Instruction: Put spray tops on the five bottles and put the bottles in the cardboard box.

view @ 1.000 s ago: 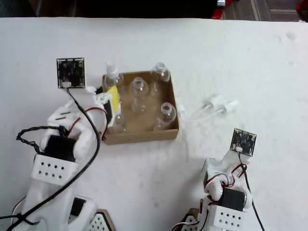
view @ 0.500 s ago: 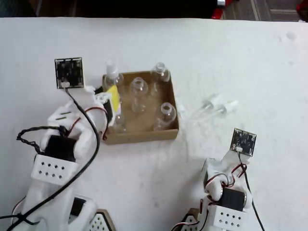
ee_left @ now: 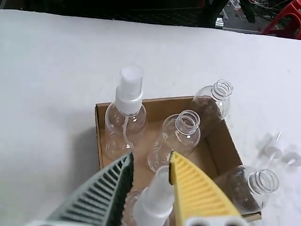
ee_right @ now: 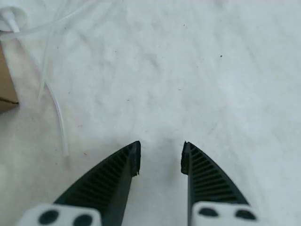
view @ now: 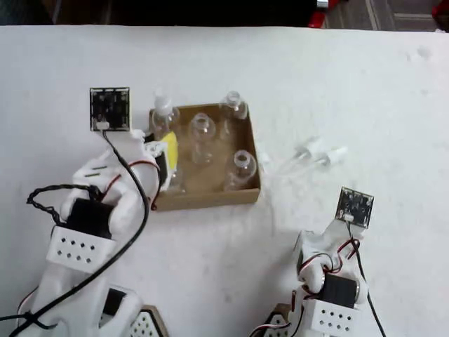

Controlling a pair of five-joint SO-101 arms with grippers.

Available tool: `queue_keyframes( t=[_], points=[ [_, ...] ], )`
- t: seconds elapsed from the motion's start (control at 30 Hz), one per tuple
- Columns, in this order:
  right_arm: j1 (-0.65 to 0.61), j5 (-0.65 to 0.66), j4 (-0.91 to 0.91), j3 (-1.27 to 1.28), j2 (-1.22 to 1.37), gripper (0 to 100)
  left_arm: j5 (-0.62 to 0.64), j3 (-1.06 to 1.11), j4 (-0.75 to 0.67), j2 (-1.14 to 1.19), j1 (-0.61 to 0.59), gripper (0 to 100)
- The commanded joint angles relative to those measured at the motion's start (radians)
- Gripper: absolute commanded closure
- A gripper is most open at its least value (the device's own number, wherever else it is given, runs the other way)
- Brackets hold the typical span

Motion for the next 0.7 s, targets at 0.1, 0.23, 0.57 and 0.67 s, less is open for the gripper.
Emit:
queue_keyframes(
  t=[0.1, 0.23, 0.57, 0.67],
  points=[
    [0.012, -0.006, 0.008, 0.009, -0.004, 87.1, -0.009, -0.078, 0.055, -0.008, 0.007, 88],
    [0.012, -0.006, 0.008, 0.009, -0.004, 87.1, 0.014, -0.222, 0.166, -0.008, 0.007, 88],
    [0.012, -0.006, 0.008, 0.009, -0.004, 87.1, 0.046, -0.416, 0.331, -0.008, -0.004, 88],
    [0.012, -0.006, 0.008, 0.009, -0.004, 87.1, 0.046, -0.483, 0.39, -0.008, -0.067, 88]
  ],
)
